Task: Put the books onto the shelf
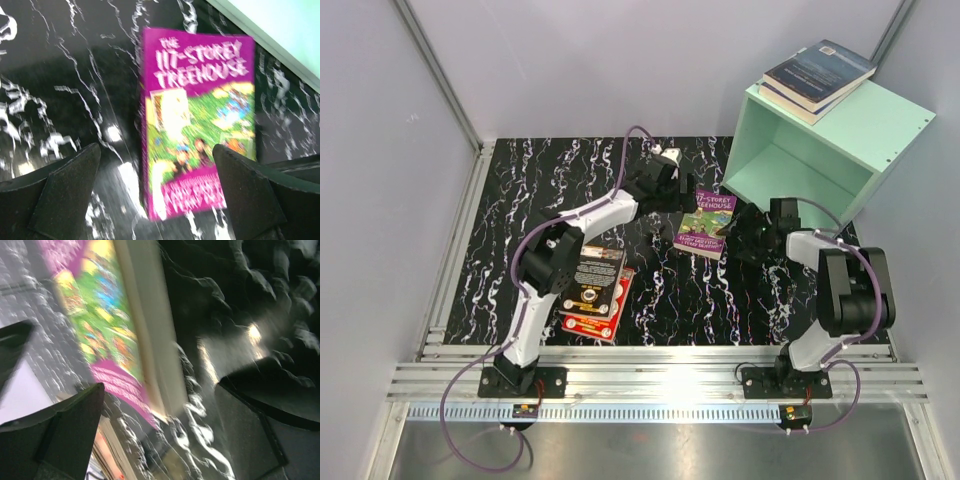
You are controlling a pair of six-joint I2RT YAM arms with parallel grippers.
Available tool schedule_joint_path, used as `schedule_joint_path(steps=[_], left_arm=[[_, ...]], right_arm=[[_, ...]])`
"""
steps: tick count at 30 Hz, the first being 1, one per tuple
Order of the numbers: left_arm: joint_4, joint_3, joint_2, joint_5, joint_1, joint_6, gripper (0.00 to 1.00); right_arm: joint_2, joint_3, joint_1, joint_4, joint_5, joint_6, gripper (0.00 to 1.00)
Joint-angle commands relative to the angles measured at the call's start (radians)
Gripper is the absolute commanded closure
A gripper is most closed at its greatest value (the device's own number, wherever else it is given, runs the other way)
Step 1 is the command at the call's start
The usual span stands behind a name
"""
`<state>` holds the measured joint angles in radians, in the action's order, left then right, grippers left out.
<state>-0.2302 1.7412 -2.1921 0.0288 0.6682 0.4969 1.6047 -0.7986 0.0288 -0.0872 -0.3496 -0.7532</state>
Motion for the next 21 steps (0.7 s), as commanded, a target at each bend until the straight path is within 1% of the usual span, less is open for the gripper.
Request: schedule_joint_path(steps=[1,2,4,9,12,13,14,15,16,17,20,21], left_arm=[[-0.032,0.102,-0.099,0.06,-0.033,-0.015,0.01],[-0.058,0.142,-0.116,0.057,-0.033,-0.021,0.01],[-0.067,0.161,-0.153,0.066,-0.033,-0.021,0.01],[-0.04,0.152,-0.19,0.112,-0.033,0.002,0.01],[-0.021,0.124,-0.209,0.184,-0.025,0.04,0.01],[-0.014,0.109,-0.205,0.187,-0.021,0.048,0.01],[0.008,0.091,-0.202,0.192,-0.018,0.06,0.01],[0.023,0.071,-0.198,0.201,-0.009,0.066,0.01],[0.04,0.019,-0.181,0.204,-0.007,0.075,0.01],[0.078,-0.006,-0.172,0.21,-0.002,0.092,0.01],[0.126,-0.077,-0.149,0.241,0.007,0.121,0.01],[0.13,-0.086,-0.14,0.255,0.011,0.124,0.01]], right_arm=[[0.09,-0.039,0.01,0.142,0.04,-0.021,0.0],[0.128,-0.042,0.008,0.148,0.055,-0.021,0.0],[0.165,-0.059,0.008,0.164,0.072,-0.018,0.0],[0.288,-0.073,0.016,0.256,0.058,-0.043,0.0],[0.317,-0.08,0.054,0.289,0.067,-0.064,0.03],[0.325,-0.082,0.063,0.3,0.064,-0.067,0.07],[0.334,-0.082,0.078,0.311,0.057,-0.072,0.18],[0.337,-0.077,0.086,0.335,0.051,-0.081,0.26],[0.339,-0.074,0.092,0.345,0.047,-0.086,0.32],[0.336,-0.071,0.097,0.354,0.038,-0.092,0.45],[0.298,-0.054,0.117,0.38,0.024,-0.104,0.65],[0.284,-0.047,0.129,0.38,0.023,-0.104,0.76]])
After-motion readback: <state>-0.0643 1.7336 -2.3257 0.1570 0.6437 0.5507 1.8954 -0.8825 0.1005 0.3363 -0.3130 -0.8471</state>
